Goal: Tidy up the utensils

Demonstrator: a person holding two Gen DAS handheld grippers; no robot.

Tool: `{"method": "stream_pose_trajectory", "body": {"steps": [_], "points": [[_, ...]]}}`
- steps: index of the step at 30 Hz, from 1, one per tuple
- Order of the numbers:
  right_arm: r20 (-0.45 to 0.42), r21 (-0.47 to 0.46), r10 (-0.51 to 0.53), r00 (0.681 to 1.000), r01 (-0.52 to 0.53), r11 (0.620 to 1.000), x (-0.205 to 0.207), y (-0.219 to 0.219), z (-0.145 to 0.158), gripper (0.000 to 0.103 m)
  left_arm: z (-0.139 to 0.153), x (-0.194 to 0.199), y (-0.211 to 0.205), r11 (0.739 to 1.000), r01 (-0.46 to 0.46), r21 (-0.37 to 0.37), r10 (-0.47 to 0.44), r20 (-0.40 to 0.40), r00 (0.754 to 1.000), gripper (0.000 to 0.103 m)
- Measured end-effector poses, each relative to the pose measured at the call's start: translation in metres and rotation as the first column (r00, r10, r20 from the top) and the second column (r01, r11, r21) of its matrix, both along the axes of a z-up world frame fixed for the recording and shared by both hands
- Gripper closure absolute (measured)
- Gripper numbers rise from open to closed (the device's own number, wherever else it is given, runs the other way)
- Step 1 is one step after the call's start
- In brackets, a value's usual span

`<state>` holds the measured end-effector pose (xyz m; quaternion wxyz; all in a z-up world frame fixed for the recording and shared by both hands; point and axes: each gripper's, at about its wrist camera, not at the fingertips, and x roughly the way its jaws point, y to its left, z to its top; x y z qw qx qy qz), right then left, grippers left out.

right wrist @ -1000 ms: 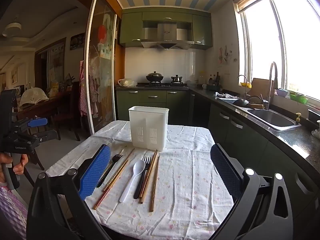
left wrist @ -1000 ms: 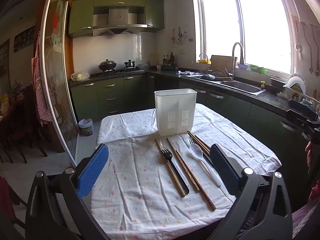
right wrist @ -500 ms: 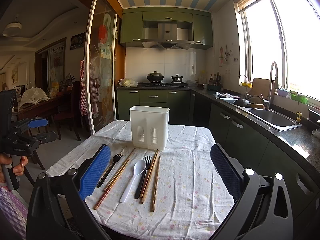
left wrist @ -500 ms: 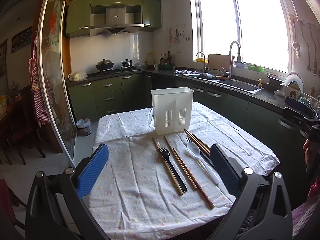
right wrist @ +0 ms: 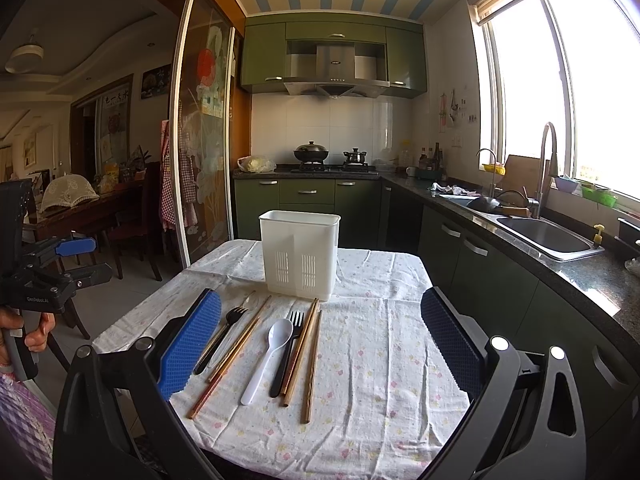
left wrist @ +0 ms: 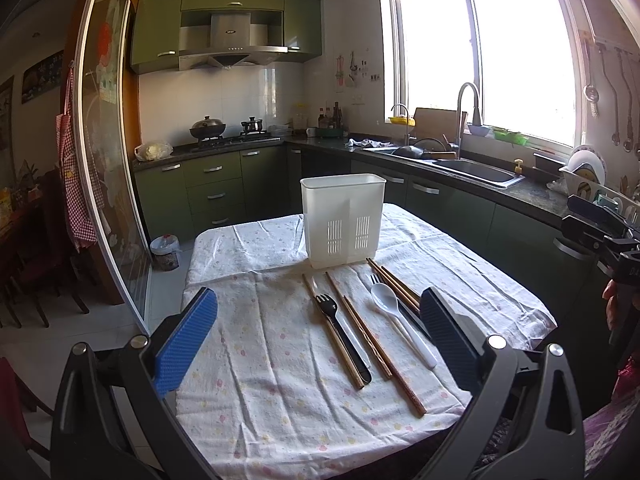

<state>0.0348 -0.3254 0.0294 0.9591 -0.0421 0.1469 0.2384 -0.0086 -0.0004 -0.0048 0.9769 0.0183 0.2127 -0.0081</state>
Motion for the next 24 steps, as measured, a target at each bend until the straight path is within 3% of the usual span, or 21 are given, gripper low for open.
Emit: {"method": "stream_pose_trajectory", "body": {"steps": [24], "points": [[-0.003, -0.001, 0.002, 1.000, -0.002, 1.000, 0.0008, 0.0042, -0.0032, 0.004, -0.0015, -0.0019, -0.0033, 1.000, 0.004, 0.000, -0.004, -0.003, 1.000, 0.007]]}}
